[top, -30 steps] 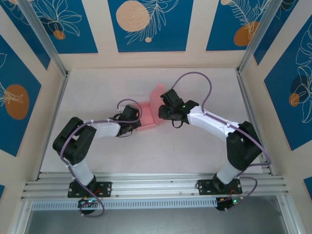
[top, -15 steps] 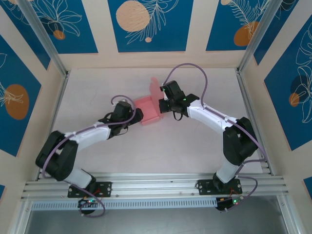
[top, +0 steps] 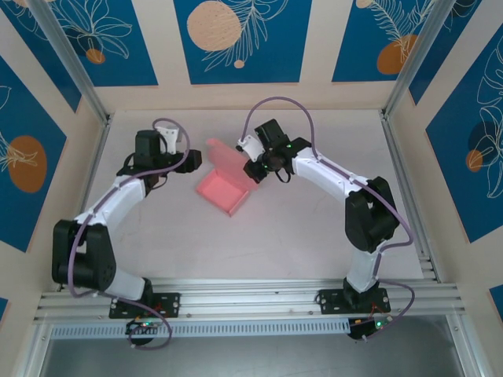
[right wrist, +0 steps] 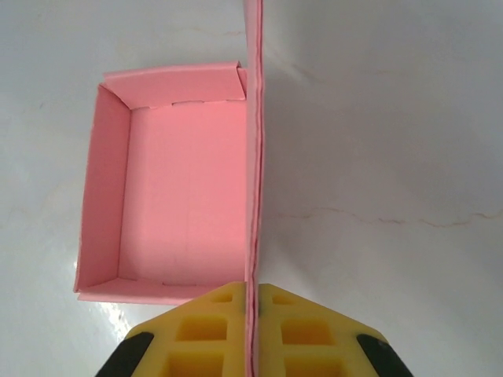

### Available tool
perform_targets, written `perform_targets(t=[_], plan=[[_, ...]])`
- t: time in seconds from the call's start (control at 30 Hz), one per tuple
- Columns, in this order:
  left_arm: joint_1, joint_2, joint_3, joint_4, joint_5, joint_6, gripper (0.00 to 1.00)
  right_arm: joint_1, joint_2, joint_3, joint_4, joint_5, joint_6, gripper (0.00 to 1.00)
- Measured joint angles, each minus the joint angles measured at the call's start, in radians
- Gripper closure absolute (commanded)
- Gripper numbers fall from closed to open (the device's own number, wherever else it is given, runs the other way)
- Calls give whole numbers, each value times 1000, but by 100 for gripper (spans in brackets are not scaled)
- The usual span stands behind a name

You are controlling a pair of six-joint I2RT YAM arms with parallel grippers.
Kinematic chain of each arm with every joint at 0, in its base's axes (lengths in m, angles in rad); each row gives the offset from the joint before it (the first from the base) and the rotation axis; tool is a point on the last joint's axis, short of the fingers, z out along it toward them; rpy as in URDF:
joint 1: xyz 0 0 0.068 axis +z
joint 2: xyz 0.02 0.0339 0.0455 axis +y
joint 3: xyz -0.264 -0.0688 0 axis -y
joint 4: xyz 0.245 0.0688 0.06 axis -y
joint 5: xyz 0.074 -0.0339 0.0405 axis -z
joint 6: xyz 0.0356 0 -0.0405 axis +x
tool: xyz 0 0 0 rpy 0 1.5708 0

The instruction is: Fold the paper box

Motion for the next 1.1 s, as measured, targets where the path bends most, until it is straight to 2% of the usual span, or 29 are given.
perform_targets(t=[0.23, 0.33, 0.43, 0.57, 0.63, 0.77, 0.9, 1.1], plan=[[48, 134, 92, -23, 281, 304, 22, -4, 17, 63, -87, -77, -88, 100], [60, 183, 164, -67, 356, 396, 29, -3, 17, 82, -104, -97, -106, 100], [61, 223, 247, -128, 417, 473, 36, -3, 17, 93, -117, -108, -114, 100], [61, 265, 340, -231, 462, 552, 37, -3, 17, 97, -131, -109, -123, 100], [61, 272, 351, -271, 477, 586, 46, -3, 19, 99, -139, -109, -129, 100], [61, 277, 344, -324, 494, 629, 48, -3, 34, 115, -145, -109, -140, 100], [56, 285, 344, -365, 505, 659, 73, -4, 53, 132, -152, -109, -154, 100], [51, 290, 344, -380, 494, 682, 90, -17, 68, 160, -193, -116, -164, 99]])
